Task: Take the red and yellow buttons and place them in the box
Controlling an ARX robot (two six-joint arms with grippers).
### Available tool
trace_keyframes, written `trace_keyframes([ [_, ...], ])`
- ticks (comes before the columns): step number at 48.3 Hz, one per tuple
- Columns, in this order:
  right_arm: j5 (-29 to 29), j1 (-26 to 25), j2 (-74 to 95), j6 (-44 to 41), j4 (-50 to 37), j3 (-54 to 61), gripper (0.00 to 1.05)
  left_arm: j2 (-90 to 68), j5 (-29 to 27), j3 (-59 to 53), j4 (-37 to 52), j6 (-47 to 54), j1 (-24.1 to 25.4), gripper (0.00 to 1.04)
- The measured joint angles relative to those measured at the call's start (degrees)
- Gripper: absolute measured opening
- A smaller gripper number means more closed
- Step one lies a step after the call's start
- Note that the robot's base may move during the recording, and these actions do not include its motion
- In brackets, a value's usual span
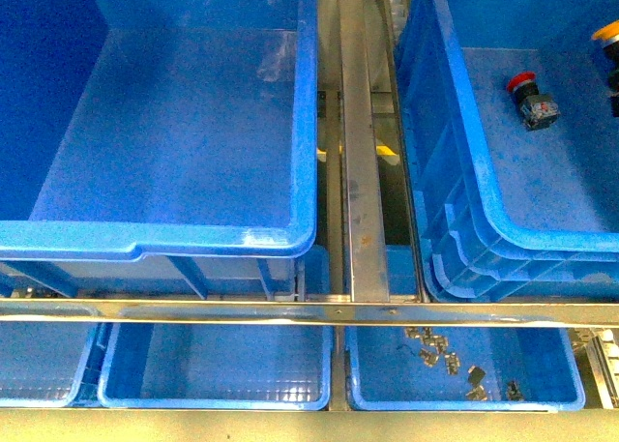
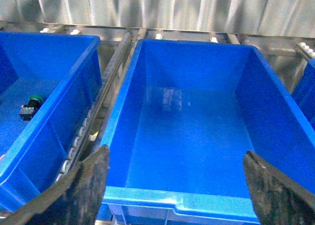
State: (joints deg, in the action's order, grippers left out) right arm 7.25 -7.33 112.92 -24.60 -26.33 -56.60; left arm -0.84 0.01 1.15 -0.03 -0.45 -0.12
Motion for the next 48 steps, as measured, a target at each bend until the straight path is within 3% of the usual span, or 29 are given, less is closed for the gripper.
trace_keyframes([
  [3, -1.0, 0.2, 4.3, 0.0, 2.1, -5.0, 0.26, 0.0, 0.0, 0.0, 0.0, 0.1, 0.0, 0.99],
  [21, -7.6, -0.3, 20.4, 1.3, 12.4, -27.2, 0.26, 0.0, 0.0, 0.0, 0.0, 0.1, 0.0, 0.97],
  [37, -10.7, 0.3, 27.0, 1.7, 20.1, -37.8, 0.27, 0.0, 0.0, 0.0, 0.0, 0.1, 0.0, 0.97],
  [48, -11.1, 0.7, 28.2, 2.1, 21.6, -38.6, 0.59, 0.0, 0.0, 0.0, 0.0, 0.1, 0.0, 0.97],
])
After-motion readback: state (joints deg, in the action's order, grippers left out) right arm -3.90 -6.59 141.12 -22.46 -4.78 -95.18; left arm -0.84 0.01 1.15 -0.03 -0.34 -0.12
